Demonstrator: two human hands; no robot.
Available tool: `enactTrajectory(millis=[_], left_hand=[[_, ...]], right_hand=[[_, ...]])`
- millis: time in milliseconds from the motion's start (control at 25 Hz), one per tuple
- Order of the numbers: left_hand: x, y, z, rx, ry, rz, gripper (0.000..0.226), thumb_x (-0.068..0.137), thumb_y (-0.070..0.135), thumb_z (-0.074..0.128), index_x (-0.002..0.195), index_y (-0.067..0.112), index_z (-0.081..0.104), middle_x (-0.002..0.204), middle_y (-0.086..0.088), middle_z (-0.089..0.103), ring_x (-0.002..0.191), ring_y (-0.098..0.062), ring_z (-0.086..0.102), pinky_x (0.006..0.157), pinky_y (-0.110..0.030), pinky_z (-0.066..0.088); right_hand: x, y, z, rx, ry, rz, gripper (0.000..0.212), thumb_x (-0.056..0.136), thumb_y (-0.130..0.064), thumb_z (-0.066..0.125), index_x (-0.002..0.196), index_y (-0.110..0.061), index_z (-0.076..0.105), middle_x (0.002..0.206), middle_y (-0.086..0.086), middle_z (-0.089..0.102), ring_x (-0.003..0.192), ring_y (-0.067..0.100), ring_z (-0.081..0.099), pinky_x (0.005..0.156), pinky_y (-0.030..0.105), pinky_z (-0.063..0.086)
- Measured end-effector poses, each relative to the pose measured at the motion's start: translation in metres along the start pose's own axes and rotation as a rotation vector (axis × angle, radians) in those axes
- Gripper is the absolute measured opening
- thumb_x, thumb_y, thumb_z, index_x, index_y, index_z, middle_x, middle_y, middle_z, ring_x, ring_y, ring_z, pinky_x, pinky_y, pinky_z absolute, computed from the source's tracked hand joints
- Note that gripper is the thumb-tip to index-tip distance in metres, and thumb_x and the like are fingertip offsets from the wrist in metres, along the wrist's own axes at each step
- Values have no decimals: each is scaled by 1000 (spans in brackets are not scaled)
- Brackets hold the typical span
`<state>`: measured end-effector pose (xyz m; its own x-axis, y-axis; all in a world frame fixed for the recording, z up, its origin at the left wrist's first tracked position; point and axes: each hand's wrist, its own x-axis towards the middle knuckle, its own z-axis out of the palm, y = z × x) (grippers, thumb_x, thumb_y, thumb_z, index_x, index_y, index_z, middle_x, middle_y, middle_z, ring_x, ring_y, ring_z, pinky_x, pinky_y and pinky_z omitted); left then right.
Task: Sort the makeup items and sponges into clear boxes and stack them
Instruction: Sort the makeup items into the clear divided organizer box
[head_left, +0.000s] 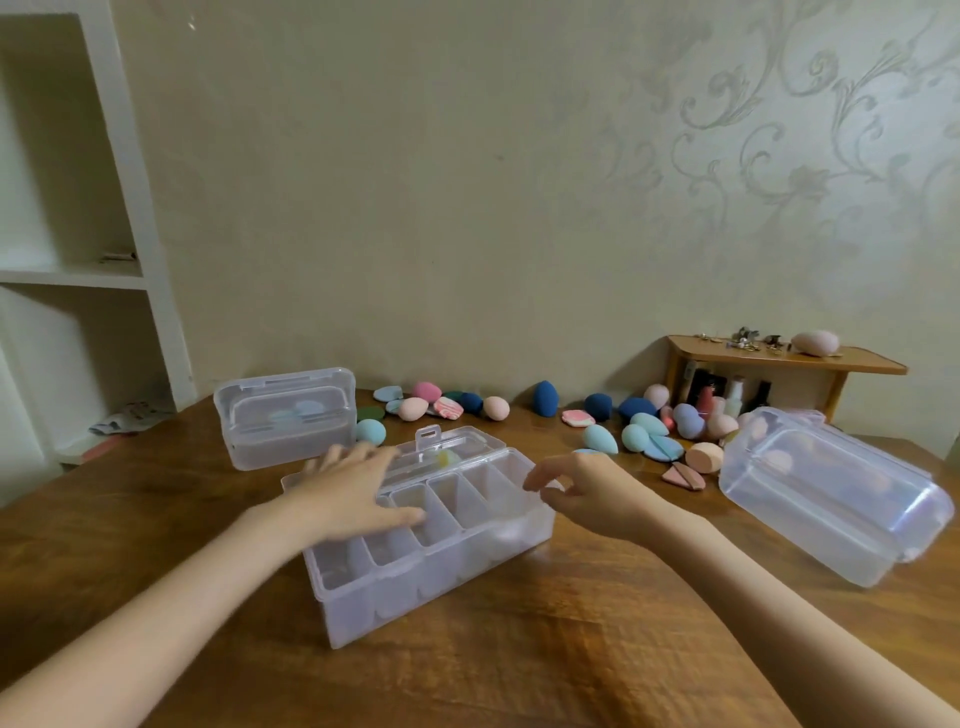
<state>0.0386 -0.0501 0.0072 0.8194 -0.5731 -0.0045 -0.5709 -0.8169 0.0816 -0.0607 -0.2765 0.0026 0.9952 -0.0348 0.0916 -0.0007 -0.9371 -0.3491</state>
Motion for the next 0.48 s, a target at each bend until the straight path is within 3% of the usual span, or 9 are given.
enactTrajectory(millis=[120,240,320,400,480], left_hand=[[-4,-36,-2,-80,-123,-37,63,82,64,50,132,27,44,130,4,47,115,-11,50,97,-31,46],[-4,-64,-4,-122,-173,-33,41,82,51,60,115,29,48,116,5,50,103,-8,53,90,-25,48],[-4,-78,-10,-127,-249,-34,32,80,45,66,102,30,48,107,3,55,94,-10,55,82,-24,47],[-1,-86,-20,-149,-374,-21,29,79,43,69,95,30,49,97,3,62,80,-9,55,70,-21,46],[4,-95,-33,-200,-457,-7,25,80,44,67,95,31,52,92,8,64,76,-5,55,68,-17,45]], right_hand=[[23,-1,-3,38,71,18,28,94,-6,45,112,-14,66,118,1,66,98,11,62,81,20,50],[66,-9,-1,77,9,36,26,93,-5,43,103,-12,66,109,9,66,78,23,70,59,27,57],[97,-18,3,50,-56,51,26,92,-3,42,96,-14,65,104,11,64,63,21,68,50,21,53],[126,-28,7,27,-72,60,27,91,-2,41,92,-17,63,102,12,67,63,19,65,58,25,55],[158,-41,12,-43,-61,33,27,92,-5,42,100,-13,67,109,12,67,84,23,64,79,32,52]])
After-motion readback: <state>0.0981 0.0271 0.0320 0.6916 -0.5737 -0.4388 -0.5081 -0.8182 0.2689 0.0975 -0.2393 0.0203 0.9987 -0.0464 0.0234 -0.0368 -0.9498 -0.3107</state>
